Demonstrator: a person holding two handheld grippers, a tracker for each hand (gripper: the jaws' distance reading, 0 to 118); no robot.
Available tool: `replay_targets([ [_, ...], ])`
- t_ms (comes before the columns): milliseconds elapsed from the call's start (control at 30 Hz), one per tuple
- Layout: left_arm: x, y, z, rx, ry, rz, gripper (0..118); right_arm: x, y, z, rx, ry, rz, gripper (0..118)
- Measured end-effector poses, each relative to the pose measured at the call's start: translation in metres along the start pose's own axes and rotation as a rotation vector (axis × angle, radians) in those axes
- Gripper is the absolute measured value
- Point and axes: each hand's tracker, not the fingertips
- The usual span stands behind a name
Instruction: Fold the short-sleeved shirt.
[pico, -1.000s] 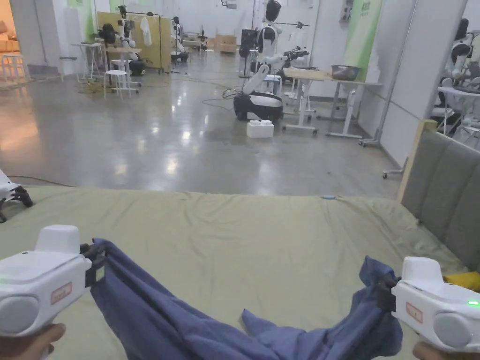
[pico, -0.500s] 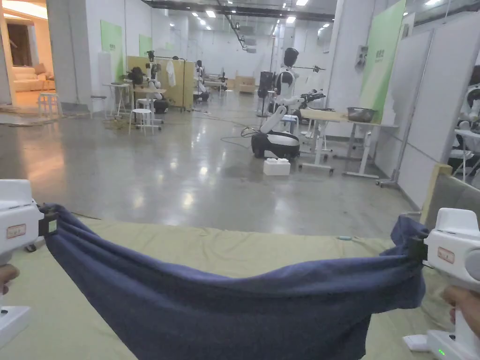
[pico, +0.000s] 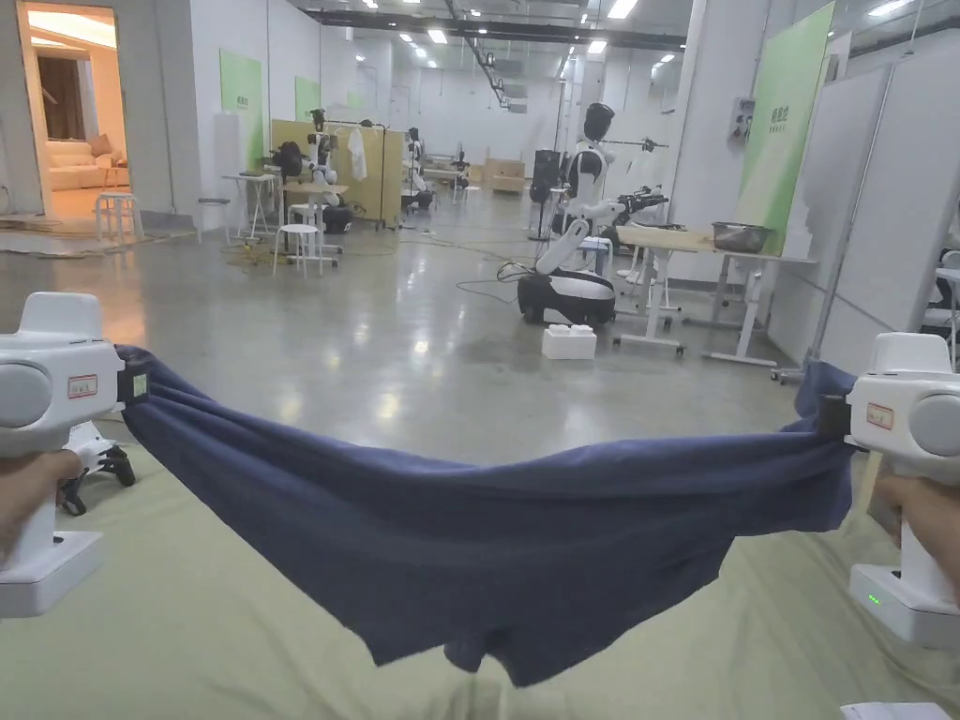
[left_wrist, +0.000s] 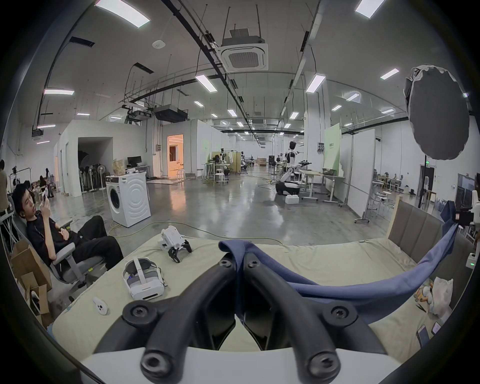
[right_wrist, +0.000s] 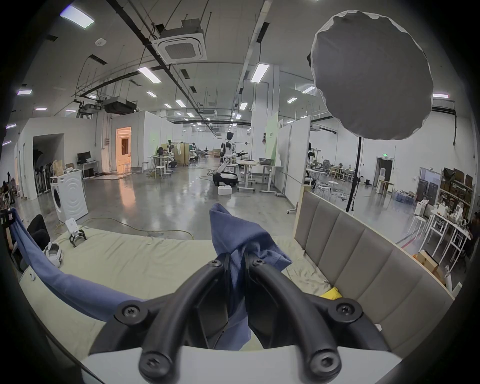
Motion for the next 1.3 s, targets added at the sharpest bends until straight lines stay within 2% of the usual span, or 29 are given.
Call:
replay_targets([
  [233,0.001,-0.097,0.018,-0.093,-0.033,0.006,0,0.003,-0.083,0.015,-0.101,0.003,0.018,9],
  [367,-0.002,-0.180,0.052,-0.168,-0.025,0.049,0,0.008,-0.152,0.032,-0.187,0.015,0.002,9],
  [567,-0.006,-0.280,0.106,-0.315,-0.004,0.042,0,0.017,-0.251,0.056,-0.326,0.037,0.041,9],
  [700,-0.020,-0.318,0.116,-0.388,0.031,0.094,0,0.017,-0.304,0.073,-0.412,0.015,0.105,9],
  [833,-0.025,-0.337,0.124,-0.449,0.056,0.113,0,0.013,-0.340,0.088,-0.463,-0.010,0.123,9],
  [900,-0.027,-0.345,0.122,-0.460,0.058,0.107,4,0.012,-0.349,0.091,-0.478,-0.004,0.100,10],
  [967,-0.025,-0.346,0.125,-0.475,0.069,0.097,19,0.011,-0.357,0.093,-0.483,-0.006,0.099,12],
  [1067,-0.020,-0.339,0.135,-0.473,0.100,0.073,25,0.005,-0.359,0.102,-0.465,-0.016,0.098,13],
  [1100,-0.019,-0.334,0.139,-0.461,0.097,0.063,36,0.003,-0.357,0.106,-0.444,-0.029,0.093,19],
  [1133,-0.018,-0.329,0.141,-0.442,0.099,0.048,50,0.002,-0.354,0.110,-0.422,-0.033,0.088,38],
  [1200,-0.017,-0.323,0.142,-0.394,0.134,-0.011,67,-0.005,-0.343,0.117,-0.338,-0.017,0.076,72],
  [1233,-0.013,-0.316,0.143,-0.368,0.142,-0.031,74,-0.009,-0.338,0.120,-0.305,-0.015,0.068,76],
  [1300,0.000,-0.301,0.147,-0.311,0.121,-0.052,74,-0.022,-0.323,0.126,-0.222,0.002,0.066,76],
])
